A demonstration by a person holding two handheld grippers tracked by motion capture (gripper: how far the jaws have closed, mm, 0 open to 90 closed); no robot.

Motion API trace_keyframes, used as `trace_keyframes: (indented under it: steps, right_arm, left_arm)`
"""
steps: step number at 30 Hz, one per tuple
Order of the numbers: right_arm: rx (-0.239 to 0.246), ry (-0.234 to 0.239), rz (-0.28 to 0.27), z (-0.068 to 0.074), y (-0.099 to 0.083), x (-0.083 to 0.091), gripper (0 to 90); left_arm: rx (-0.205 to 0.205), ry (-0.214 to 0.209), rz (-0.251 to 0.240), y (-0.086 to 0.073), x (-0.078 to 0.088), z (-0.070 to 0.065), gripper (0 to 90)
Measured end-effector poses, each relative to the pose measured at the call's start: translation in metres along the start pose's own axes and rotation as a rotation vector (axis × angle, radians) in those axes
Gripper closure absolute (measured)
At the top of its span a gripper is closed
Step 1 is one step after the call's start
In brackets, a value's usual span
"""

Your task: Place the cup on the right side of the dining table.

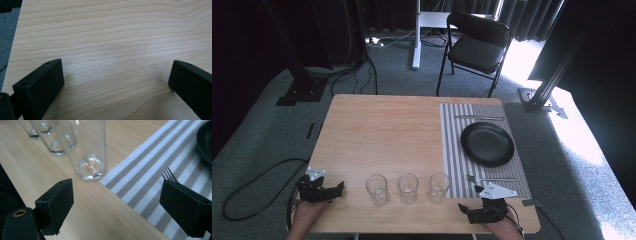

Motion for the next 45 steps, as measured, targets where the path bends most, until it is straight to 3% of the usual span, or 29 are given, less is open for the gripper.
trace_keyframes:
  steps: [4,8,18,45]
  right_arm:
    - [0.033,0.001,-0.004,0.004,0.007,-0.003,11.5]
    - [0.017,0.018,-0.024,0.005,0.013,-0.003,11.5]
    - [0.079,0.052,-0.03,0.026,0.027,-0.015,11.5]
    - [0.079,0.106,-0.098,0.045,0.052,-0.032,13.3]
  left_arm:
    - [0.0,-0.001,-0.001,0.0,0.0,0.0,0.5]
    - [0.0,0.0,0.0,0.0,0.0,0.0,0.5]
    - [0.002,0.002,0.0,0.0,0.0,0.0,0.5]
    - [0.003,0.002,0.0,0.0,0.0,0.0,0.5]
Point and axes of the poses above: each handheld gripper's, and its own axes: x roughly backward along the jaws, y roughly out of its top, z roughly to its left, the point moved 7 cm from there along -x, roughly forward along the jaws, and after that the axes turned 14 degrees about -y, right-handed, at the moved point
